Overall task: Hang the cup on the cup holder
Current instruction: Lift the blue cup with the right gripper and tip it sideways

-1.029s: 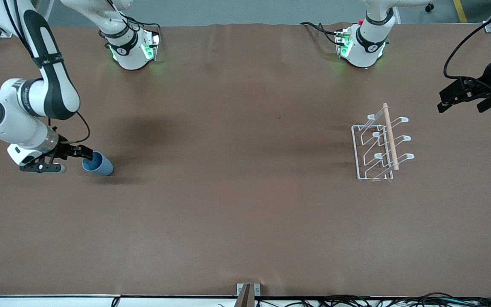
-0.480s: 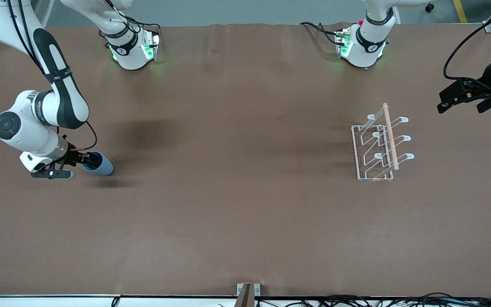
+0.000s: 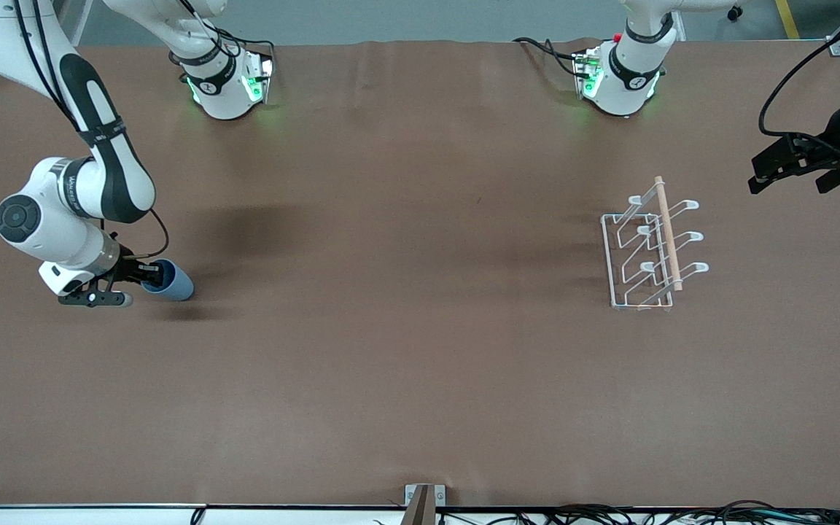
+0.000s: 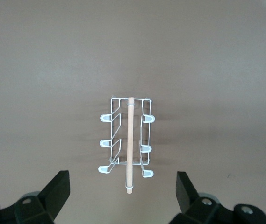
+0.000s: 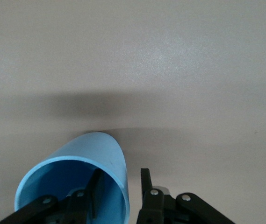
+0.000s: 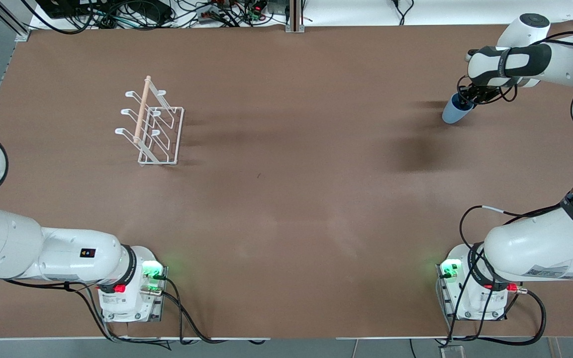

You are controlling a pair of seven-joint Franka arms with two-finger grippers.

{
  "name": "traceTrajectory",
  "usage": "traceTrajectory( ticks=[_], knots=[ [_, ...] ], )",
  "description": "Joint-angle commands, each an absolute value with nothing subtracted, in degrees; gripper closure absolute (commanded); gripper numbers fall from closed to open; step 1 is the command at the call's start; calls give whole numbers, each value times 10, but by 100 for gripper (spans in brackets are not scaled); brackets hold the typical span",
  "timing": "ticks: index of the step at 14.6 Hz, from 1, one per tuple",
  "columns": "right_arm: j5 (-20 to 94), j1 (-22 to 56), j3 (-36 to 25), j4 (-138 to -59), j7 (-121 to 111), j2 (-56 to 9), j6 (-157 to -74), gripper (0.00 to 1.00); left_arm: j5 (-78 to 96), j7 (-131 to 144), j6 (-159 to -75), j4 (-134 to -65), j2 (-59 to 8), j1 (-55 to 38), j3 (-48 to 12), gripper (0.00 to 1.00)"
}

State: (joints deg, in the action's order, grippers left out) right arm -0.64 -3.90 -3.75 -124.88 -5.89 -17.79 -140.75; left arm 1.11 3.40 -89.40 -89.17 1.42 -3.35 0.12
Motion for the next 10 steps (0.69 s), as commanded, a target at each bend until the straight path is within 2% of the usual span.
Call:
traceTrajectory(
  ticks=[1,3,7,10],
  knots=[
    [10,-52,-32,-1245,-61,-178,-1409,96,11,30,-894,-889,17,-32,1,0],
    [16,-50,-33,-1226,-66,-178,-1391,100,12,30,-894,-889,16,-32,0,0],
    [16,-45,-33,-1130,-85,-172,-1202,100,12,30,-894,-889,16,-32,0,0],
    [57,-44,-31,-1068,-76,-167,-1120,100,12,30,-894,-889,16,-32,0,0]
  ],
)
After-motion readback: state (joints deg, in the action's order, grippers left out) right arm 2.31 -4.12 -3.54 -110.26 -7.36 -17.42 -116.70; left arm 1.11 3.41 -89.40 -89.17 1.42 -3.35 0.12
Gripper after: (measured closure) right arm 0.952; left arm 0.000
